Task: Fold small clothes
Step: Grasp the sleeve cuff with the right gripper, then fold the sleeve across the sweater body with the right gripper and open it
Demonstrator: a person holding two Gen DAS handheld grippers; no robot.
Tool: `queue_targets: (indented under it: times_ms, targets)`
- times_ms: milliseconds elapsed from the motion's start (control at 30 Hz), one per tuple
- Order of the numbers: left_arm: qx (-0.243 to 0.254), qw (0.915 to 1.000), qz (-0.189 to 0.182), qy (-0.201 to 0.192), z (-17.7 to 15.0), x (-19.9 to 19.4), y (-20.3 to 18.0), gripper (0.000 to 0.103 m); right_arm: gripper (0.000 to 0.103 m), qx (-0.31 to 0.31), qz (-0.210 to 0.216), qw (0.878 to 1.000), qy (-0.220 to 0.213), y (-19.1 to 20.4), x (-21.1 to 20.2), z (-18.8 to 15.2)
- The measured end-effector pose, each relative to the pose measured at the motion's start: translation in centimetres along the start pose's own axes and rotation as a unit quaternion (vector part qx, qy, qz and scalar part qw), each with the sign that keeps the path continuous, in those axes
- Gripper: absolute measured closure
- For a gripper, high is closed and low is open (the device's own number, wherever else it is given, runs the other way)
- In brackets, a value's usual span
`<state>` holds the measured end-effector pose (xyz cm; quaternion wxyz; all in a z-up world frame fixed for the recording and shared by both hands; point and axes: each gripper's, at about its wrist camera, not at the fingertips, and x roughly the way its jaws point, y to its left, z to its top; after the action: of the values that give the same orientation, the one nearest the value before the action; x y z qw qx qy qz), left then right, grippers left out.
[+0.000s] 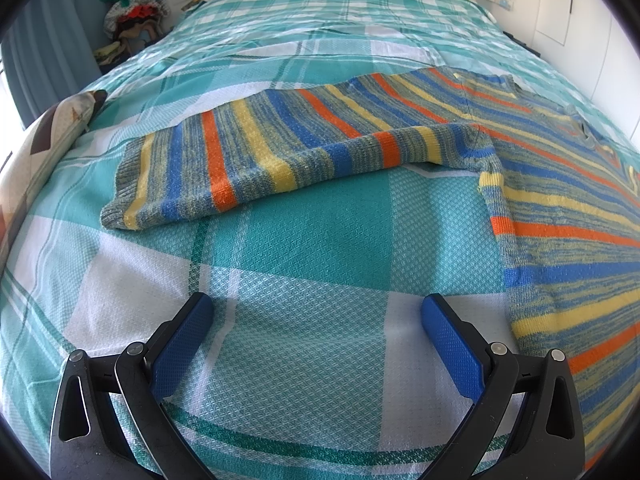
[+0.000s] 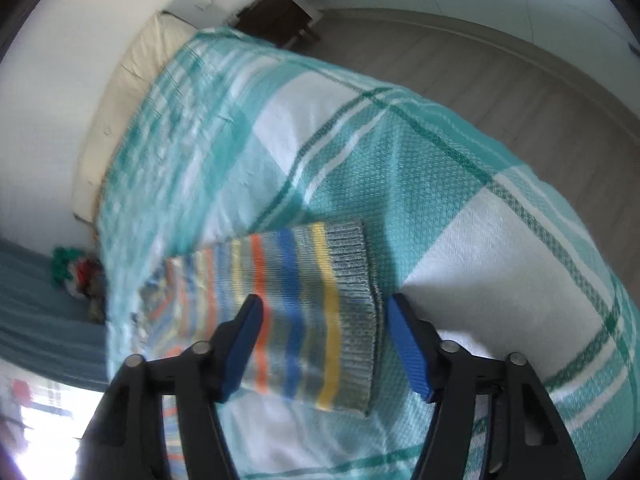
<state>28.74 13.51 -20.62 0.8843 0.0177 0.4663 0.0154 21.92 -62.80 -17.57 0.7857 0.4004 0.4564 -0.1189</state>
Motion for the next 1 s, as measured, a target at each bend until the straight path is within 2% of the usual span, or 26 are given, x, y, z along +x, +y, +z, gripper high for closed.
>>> queue_targets:
  times_ms: [33, 67, 100, 133, 200, 300, 400, 433, 567, 667, 700, 733, 800, 867, 933, 1000]
  targets:
    - [0.0, 1.0, 0.0, 0.0, 0.0, 0.0, 0.0, 0.0, 0.065, 0.002, -0.012, 1.0, 0.0, -0.1, 0.5, 0.0]
    - [0.0, 1.0, 0.0, 0.0, 0.0, 0.0, 0.0, 0.0, 0.073, 0.001, -0.021, 1.0, 0.0, -0.3, 0.9, 0.1]
    - [0.0, 1.0, -0.001, 0.0, 0.0, 0.0, 0.0, 0.0, 0.09, 0.001, -0.029, 1.0, -0.001, -0.4, 1.0, 0.2]
    - [0.0, 1.0, -0.001, 0.0, 0.0, 0.0, 0.0, 0.0, 0.094, 0.006, -0.025, 1.0, -0.003, -0.6, 0.7, 0.4]
    - [0.0, 1.0, -0.001, 0.0, 0.0, 0.0, 0.0, 0.0, 0.096, -0.008, -0.031, 0.999, -0.027, 0.1, -1.3, 0.6]
    - [0.0, 1.0, -0.001, -0.001, 0.0, 0.0, 0.1, 0.0, 0.096, -0.09, -0.04, 0.993, -0.068, 5.3, -5.2, 0.1]
    - [0.001, 0.9999, 0.005, -0.01, -0.2, -0.1, -0.1, 0.0, 0.096, -0.165, -0.003, 0.983, -0.083, 13.0, -7.7, -0.9]
    - [0.002, 0.9999, 0.007, -0.012, -0.4, -0.1, -0.2, 0.0, 0.096, -0.194, 0.021, 0.978, -0.079, 16.7, -8.1, -1.5]
    - [0.0, 0.9999, 0.003, -0.012, -0.4, -0.2, -0.1, 0.0, 0.096, -0.282, 0.089, 0.954, -0.04, 28.4, -6.2, -4.9]
    - [0.001, 0.9999, 0.004, -0.014, -0.4, -0.2, -0.1, 0.0, 0.095, -0.31, 0.15, 0.938, 0.026, 35.1, -1.8, -8.1]
    - [0.001, 0.9999, 0.005, -0.015, -0.4, -0.3, -0.2, 0.0, 0.089, -0.311, 0.166, 0.934, 0.058, 36.3, 0.0, -9.2]
    - [0.002, 0.9999, 0.006, -0.015, -0.4, -0.3, -0.2, 0.0, 0.071, -0.308, 0.173, 0.931, 0.09, 37.5, 2.0, -10.2]
    - [0.002, 0.9999, 0.006, -0.015, -0.5, -0.2, -0.2, 0.0, 0.052, -0.316, 0.17, 0.929, 0.089, 37.4, 2.8, -11.6]
    - [0.001, 0.9999, 0.005, -0.017, -0.5, -0.2, -0.2, 0.0, 0.052, -0.33, 0.166, 0.927, 0.07, 36.5, 2.6, -11.8]
    - [0.0, 0.9998, 0.004, -0.018, -0.6, -0.3, -0.3, 0.0, 0.052, -0.323, 0.148, 0.933, 0.056, 34.4, 2.0, -10.6]
    - [0.0, 0.9998, 0.004, -0.019, -0.6, -0.3, -0.3, 0.0, 0.053, -0.315, 0.136, 0.937, 0.069, 32.3, 2.4, -9.6]
